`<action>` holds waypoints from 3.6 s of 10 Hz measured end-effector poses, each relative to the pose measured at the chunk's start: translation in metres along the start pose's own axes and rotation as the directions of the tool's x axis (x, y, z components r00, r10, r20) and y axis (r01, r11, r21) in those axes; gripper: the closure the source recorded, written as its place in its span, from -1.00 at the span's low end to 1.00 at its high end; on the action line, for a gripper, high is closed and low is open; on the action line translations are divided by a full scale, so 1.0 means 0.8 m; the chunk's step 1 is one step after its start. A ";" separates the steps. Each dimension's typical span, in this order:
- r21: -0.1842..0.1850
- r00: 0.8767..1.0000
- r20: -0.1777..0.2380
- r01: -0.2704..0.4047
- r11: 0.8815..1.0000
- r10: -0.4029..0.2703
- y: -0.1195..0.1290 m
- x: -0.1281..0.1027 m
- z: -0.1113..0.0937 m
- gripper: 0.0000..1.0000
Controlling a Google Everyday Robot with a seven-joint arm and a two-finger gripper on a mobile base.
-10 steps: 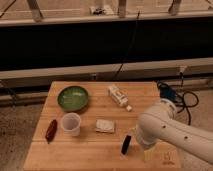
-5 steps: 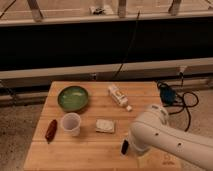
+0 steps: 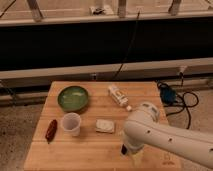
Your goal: Knock the eraser over
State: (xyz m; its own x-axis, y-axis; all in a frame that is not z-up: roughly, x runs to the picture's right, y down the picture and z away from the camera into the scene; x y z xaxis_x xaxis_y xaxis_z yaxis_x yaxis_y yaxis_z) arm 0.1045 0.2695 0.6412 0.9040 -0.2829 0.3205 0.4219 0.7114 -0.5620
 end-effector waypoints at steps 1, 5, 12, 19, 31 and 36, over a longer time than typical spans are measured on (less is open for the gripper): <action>0.002 1.000 0.003 -0.001 1.000 0.001 -0.001 0.006 0.000 -0.60; 0.006 1.000 0.020 0.013 1.000 -0.013 -0.005 0.009 0.003 -0.60; 0.014 0.999 0.040 0.033 0.999 -0.034 0.002 0.005 0.005 -0.60; 0.017 0.997 0.054 0.046 0.999 -0.047 0.005 0.006 0.009 -0.60; 0.017 0.995 0.073 0.067 0.998 -0.068 0.004 0.004 0.013 -0.60; 0.019 0.994 0.079 0.075 0.997 -0.076 0.006 0.000 0.014 -0.60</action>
State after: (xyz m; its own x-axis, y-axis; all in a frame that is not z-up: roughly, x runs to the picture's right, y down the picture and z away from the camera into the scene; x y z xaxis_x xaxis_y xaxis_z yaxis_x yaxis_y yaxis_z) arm 0.1055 0.2798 0.6472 0.8608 -0.2845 0.4219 0.4871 0.7006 -0.5214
